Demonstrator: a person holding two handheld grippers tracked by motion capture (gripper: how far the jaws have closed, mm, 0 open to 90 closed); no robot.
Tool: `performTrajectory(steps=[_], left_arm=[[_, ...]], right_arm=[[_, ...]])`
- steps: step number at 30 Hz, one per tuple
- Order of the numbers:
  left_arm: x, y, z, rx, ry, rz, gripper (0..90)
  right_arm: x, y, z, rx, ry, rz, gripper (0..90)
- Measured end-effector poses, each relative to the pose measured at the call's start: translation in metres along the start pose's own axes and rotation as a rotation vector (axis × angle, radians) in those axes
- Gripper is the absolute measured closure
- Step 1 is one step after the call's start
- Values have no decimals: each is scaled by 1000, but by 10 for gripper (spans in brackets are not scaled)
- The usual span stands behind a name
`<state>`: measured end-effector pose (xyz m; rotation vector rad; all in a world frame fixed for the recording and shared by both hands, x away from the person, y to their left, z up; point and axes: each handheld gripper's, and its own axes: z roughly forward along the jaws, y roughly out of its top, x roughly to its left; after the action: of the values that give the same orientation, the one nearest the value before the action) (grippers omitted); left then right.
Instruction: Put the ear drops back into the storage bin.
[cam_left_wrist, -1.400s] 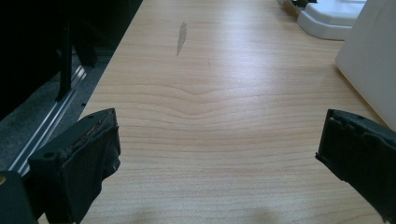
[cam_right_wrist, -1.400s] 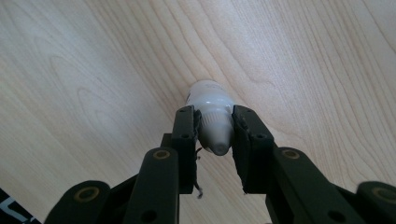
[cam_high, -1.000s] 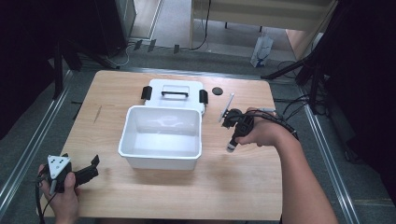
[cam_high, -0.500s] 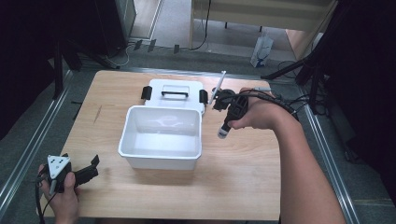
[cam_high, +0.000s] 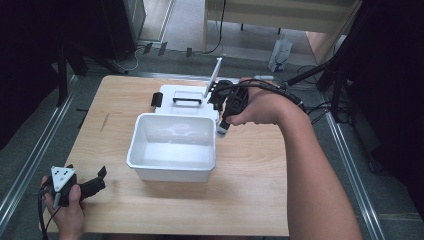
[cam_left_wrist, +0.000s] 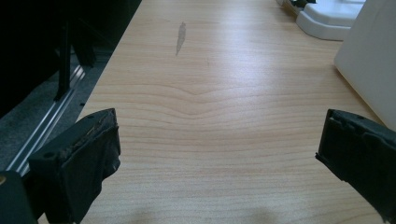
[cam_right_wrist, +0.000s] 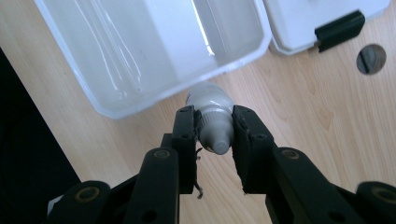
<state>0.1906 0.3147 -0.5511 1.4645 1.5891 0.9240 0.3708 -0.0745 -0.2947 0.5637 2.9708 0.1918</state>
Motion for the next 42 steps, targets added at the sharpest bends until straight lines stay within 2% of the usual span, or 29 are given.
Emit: performTrajectory(steps=[7, 15, 17, 25, 28, 31, 42], left_arm=[[0, 0, 0, 0, -1, 0, 0], [0, 0, 0, 1, -2, 2, 0], [0, 0, 0, 7, -3, 2, 0], [0, 0, 0, 5, -4, -1, 0], [1, 0, 0, 7, -4, 1, 0], [0, 0, 0, 4, -3, 0, 0], [0, 0, 0, 5, -2, 7, 0]], right_arm=[[8, 22, 9, 3, 12, -46, 722], [15, 38, 25, 14, 24, -103, 722], [17, 43, 35, 16, 16, -117, 721], [17, 43, 60, 43, 14, -135, 721], [17, 42, 69, 56, 6, -162, 721], [17, 40, 78, 75, 6, -158, 720], [18, 35, 105, 91, 18, -214, 719]])
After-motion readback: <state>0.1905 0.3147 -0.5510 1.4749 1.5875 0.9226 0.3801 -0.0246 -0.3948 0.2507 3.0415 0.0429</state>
